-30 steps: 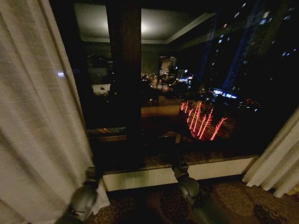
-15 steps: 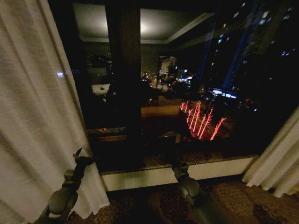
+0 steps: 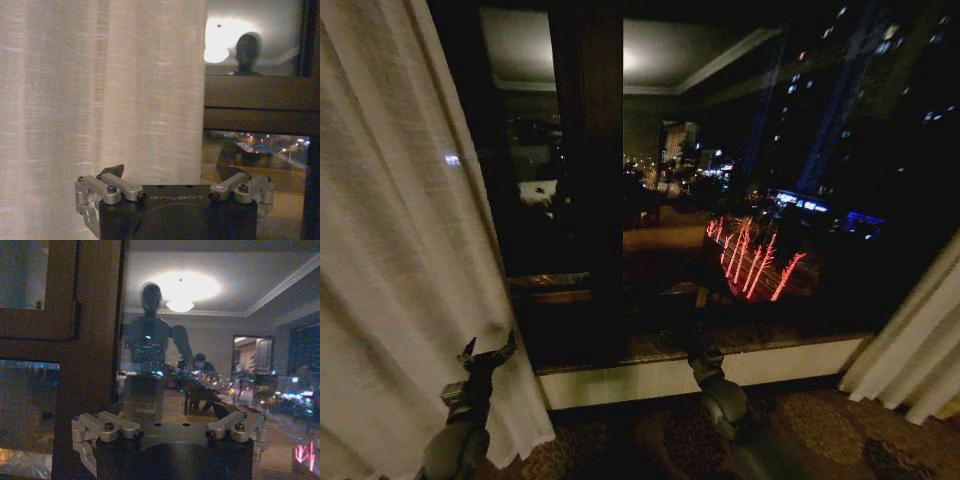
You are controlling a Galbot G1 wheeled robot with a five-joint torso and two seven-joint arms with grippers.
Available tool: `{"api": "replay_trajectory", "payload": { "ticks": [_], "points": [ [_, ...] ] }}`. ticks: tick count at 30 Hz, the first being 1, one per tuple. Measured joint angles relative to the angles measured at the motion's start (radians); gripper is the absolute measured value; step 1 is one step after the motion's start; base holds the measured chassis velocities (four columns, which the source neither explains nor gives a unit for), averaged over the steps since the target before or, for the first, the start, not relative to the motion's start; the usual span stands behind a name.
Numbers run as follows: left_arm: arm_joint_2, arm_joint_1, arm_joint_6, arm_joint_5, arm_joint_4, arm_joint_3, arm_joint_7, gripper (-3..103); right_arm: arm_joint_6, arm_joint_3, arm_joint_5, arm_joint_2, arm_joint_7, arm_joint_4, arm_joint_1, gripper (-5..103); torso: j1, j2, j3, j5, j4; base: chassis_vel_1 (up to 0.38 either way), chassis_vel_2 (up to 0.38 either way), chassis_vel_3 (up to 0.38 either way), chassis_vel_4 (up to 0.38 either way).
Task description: Open the curtains by pulling them apart, changing their state from closed to fully open.
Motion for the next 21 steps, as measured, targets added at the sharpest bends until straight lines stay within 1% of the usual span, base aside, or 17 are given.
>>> {"api": "replay_trajectory", "payload": {
  "ticks": [2, 4, 5, 6, 7, 10, 12, 14, 16, 21],
  "points": [
    [0.012, 0.007, -0.006, 0.005, 0.001, -0.007, 0.003, 100, 0.0, 0.0, 0.0, 0.0, 0.0, 0.0, 0.0, 100, 0.0, 0.0, 0.0, -0.0001, 0.0, 0.0, 0.0, 0.0, 0.0],
    [0.029, 0.011, -0.022, 0.026, 0.012, -0.026, 0.025, 100, 0.0, 0.0, 0.0, 0.0, 0.0, 0.0, 0.0, 100, 0.0, 0.0, 0.0, 0.0, 0.0, 0.0, 0.0, 0.0, 0.0],
    [0.051, 0.01, -0.028, 0.028, 0.027, -0.043, 0.049, 100, 0.0, 0.0, 0.0, 0.0, 0.0, 0.0, 0.0, 100, 0.0, 0.0, 0.0, 0.0, 0.0001, 0.0, 0.0, 0.0, 0.0],
    [0.051, 0.01, -0.028, 0.028, 0.027, -0.043, 0.049, 100, 0.0, 0.0, 0.0, 0.0, 0.0, 0.0, 0.0, 100, 0.0, 0.0, 0.0, 0.0, 0.0001, 0.0, 0.0, 0.0, 0.0],
    [0.054, 0.009, -0.028, 0.024, 0.029, -0.046, 0.056, 100, 0.0, 0.0, 0.0, 0.0, 0.0, 0.0, 0.0, 100, 0.0, 0.0, 0.0, 0.0, 0.0001, 0.0, 0.0, 0.0, 0.0],
    [0.064, 0.007, -0.028, -0.04, 0.031, -0.057, 0.139, 100, 0.0, 0.0, 0.0, 0.0, 0.0, 0.0, 0.0, 100, 0.0, 0.0, 0.0, -0.0001, 0.0, 0.0, 0.0, 0.0, 0.0],
    [0.065, 0.007, -0.028, -0.046, 0.031, -0.056, 0.15, 100, 0.0, 0.0, 0.0, 0.0, 0.0, 0.0, 0.0, 100, 0.0, 0.0, 0.0, -0.0002, 0.0, 0.0, 0.0, 0.0, 0.0],
    [0.071, 0.007, -0.046, -0.052, 0.038, -0.04, 0.175, 100, 0.0, 0.0, 0.0, 0.0, 0.0, 0.0, 0.0, 100, 0.0, 0.0, 0.0, -0.0001, 0.0, 0.0, 0.0, 0.0, 0.0],
    [0.074, 0.004, -0.064, -0.046, 0.047, -0.028, 0.185, 100, 0.0, 0.0, 0.0, 0.0, 0.0, 0.0, 0.0, 100, 0.0, 0.0, 0.0, -0.0001, 0.0, 0.0, 0.0, 0.0, 0.0],
    [0.062, -0.001, -0.075, -0.04, 0.044, -0.022, 0.186, 100, 0.0, 0.0, 0.0, 0.0, 0.0, 0.0, 0.0, 100, 0.0, 0.0, 0.0, -0.0001, 0.0, 0.0, 0.0, 0.0, 0.0]
  ]
}}
